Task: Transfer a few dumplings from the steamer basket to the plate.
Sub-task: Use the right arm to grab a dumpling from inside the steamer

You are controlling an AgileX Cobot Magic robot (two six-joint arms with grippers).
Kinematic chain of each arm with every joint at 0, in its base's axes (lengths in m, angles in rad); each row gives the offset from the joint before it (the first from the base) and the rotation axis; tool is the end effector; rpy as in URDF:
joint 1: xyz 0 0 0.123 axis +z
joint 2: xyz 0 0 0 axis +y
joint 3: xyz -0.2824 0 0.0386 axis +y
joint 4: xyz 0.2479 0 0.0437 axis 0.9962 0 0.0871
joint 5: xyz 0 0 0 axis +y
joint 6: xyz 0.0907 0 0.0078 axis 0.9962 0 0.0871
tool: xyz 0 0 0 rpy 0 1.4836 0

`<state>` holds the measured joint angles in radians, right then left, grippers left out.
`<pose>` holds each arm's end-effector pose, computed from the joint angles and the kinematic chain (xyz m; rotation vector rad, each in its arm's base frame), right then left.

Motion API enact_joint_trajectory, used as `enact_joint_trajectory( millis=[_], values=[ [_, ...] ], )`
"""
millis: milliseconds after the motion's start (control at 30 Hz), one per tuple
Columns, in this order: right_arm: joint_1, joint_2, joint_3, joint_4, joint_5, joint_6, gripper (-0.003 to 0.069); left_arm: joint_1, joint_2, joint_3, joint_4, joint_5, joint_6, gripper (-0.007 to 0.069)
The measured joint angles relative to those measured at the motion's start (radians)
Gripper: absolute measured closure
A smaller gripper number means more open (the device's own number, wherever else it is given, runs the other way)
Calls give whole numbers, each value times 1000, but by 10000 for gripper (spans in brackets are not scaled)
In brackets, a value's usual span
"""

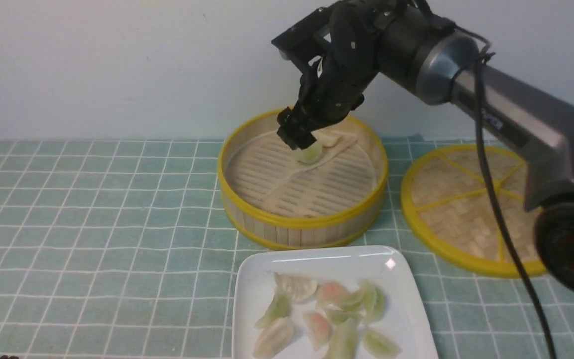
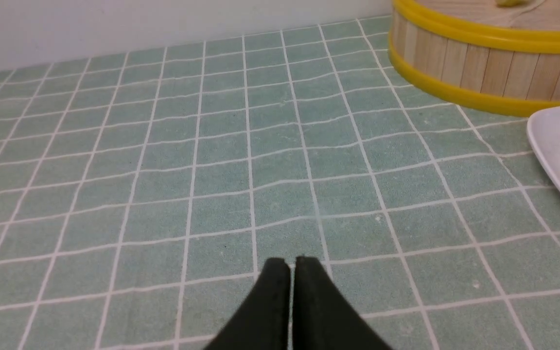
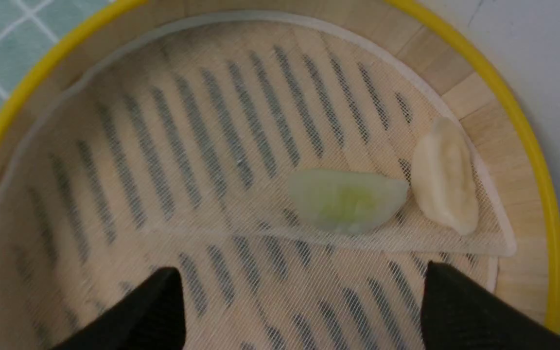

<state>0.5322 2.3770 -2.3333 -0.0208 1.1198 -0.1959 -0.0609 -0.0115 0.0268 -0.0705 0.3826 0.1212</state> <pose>0.4517 0.2640 0.2433 -0.9487 2.4737 0.0845 0.0521 -0.0056 0.1704 0.1277 1.8763 -0.0282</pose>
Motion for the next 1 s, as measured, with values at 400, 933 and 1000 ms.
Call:
enact_joint_trajectory(
  millis=[400,933,1000],
  values=[
    [-28,238,-263,62,30,-107,68,0,0,0,0,0,0,631],
    [-26,223,-266,82,129,-194,87,0,0,0,0,0,0,631],
    [-26,205,-266,80,134,-189,95,0,0,0,0,0,0,631]
  ],
)
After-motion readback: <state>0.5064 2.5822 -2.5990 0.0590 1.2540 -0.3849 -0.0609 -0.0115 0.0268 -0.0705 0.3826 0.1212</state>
